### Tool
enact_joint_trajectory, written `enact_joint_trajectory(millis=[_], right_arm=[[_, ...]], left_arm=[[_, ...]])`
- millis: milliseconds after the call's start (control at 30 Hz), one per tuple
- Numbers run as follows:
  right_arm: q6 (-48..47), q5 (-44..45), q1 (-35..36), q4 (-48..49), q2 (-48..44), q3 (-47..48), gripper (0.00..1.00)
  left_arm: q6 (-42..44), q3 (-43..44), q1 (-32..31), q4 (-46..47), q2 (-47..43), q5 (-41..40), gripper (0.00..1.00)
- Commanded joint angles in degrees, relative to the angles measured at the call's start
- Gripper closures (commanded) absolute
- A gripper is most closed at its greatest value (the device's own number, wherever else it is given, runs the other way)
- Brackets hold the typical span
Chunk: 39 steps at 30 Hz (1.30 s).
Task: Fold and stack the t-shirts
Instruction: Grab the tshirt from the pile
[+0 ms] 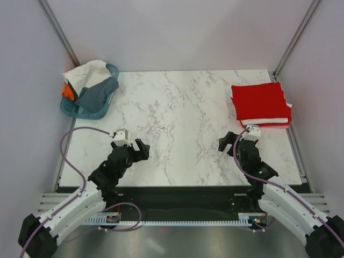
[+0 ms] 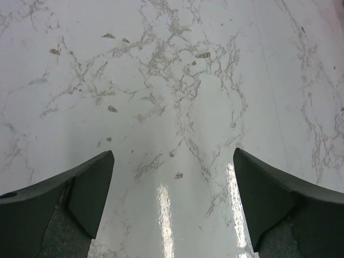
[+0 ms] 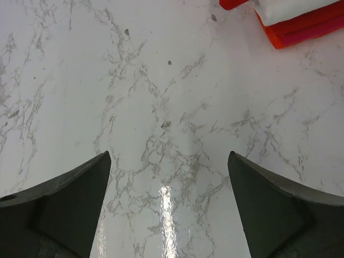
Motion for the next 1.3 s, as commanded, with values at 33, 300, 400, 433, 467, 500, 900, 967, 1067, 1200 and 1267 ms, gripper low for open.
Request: enact_joint_trajectory(millis=[33, 300, 400, 433, 467, 500, 900, 967, 1067, 1200, 1267], right_arm=[[2.0, 4.5, 0.1, -1.2, -0.1, 1.8, 0.02], [4.6, 3.2, 0.0, -3.6, 4.4, 4.6, 0.02], [3.5, 3.9, 0.1, -3.3, 6.2, 5.2, 0.02], [3.6, 3.9, 0.1, -3.4, 6.8, 5.4, 0.02], [3.6, 3.9, 0.1, -3.5, 7.0, 5.5, 0.02], [3.5, 4.2, 0.1, -3.7, 7.1, 5.5, 0.02], [2.8, 2.5, 0.0, -3.1, 2.4, 3.2, 0.03], [2.8, 2.5, 0.0, -3.1, 1.3, 2.7, 0.04], [2.9, 2.5, 0.1, -3.0, 0.2, 2.3, 0.07], [2.9, 2.3, 0.1, -2.9, -0.5, 2.0, 0.08], [2.9, 1.9, 0.1, -2.9, -0.6, 1.9, 0.09]], left_arm=[[-6.8, 3.6, 0.2, 0.1, 3.2, -1.7, 0.00], [-9.9, 7.5, 0.4, -1.0, 4.9, 1.0, 0.00], [-14.2, 11.0, 3.9, -2.1, 8.2, -2.4, 0.00], [-16.2, 12.9, 8.3, -6.6, 9.7, -1.9, 0.00], [-17.8, 15.1, 10.9, -7.9, 13.3, -0.4, 0.00], [-18.7, 19.2, 13.4, -8.2, 15.5, 1.8, 0.00], [-24.6, 53.9, 36.5, -14.7, 45.0, 9.6, 0.10], [-26.4, 56.8, 37.5, -14.8, 48.9, 9.1, 0.13], [-26.2, 63.6, 40.2, -15.5, 55.4, 7.9, 0.17], [-26.1, 73.5, 42.7, -18.8, 63.5, 4.4, 0.18], [-26.4, 75.3, 43.1, -18.9, 67.1, 3.1, 0.18]])
